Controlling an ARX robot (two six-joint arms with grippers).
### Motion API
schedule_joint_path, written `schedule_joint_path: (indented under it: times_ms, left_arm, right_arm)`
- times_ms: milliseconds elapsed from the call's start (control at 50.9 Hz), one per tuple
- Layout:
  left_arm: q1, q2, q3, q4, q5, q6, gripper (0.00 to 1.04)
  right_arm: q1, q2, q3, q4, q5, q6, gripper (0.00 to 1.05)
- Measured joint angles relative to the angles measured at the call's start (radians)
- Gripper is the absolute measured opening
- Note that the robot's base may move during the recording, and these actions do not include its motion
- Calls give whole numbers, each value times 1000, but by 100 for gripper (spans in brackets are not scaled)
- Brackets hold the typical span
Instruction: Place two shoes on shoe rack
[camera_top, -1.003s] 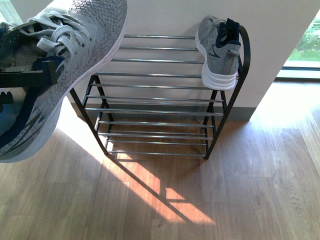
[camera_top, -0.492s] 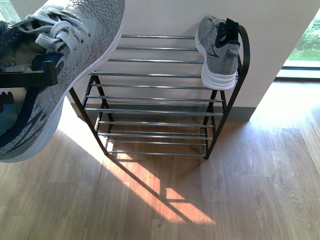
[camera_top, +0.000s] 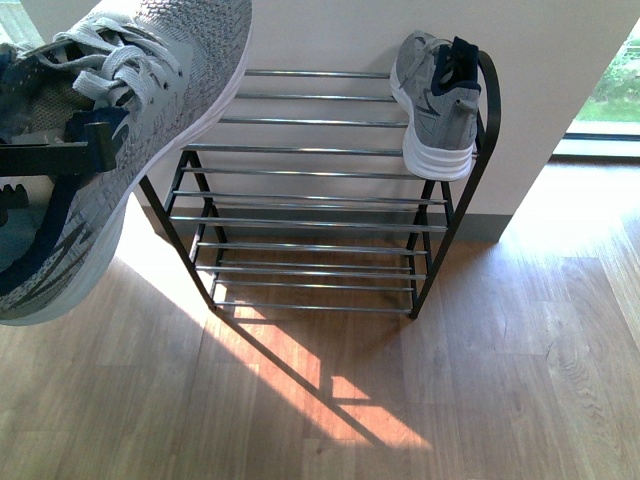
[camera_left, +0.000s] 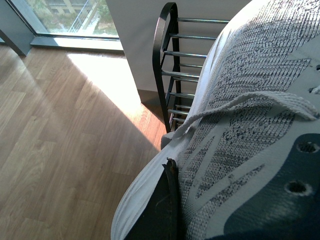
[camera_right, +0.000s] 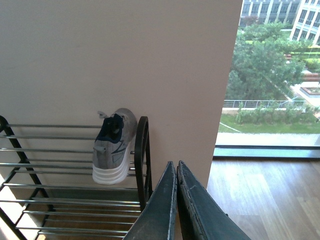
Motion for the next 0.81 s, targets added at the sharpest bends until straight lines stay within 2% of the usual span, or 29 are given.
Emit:
schedule_joint_path:
  times_ms: [315, 393, 590, 747, 806]
  left_arm:
    - [0, 0, 0, 0, 0, 0, 2]
    - [4, 32, 10, 20, -5, -78, 2]
    - [46, 250, 161, 38, 150, -277, 2]
    - [68, 463, 363, 28, 285, -397, 2]
    - [71, 541, 448, 13, 321, -419, 2]
  right_arm:
    - [0, -146, 0, -142, 0, 0, 1]
    - [0, -177, 0, -174, 0, 0, 1]
    - [0, -227, 0, -224, 0, 0, 1]
    - [0, -261, 0, -257, 0, 0, 1]
    - [0, -326, 0, -350, -3, -1, 1]
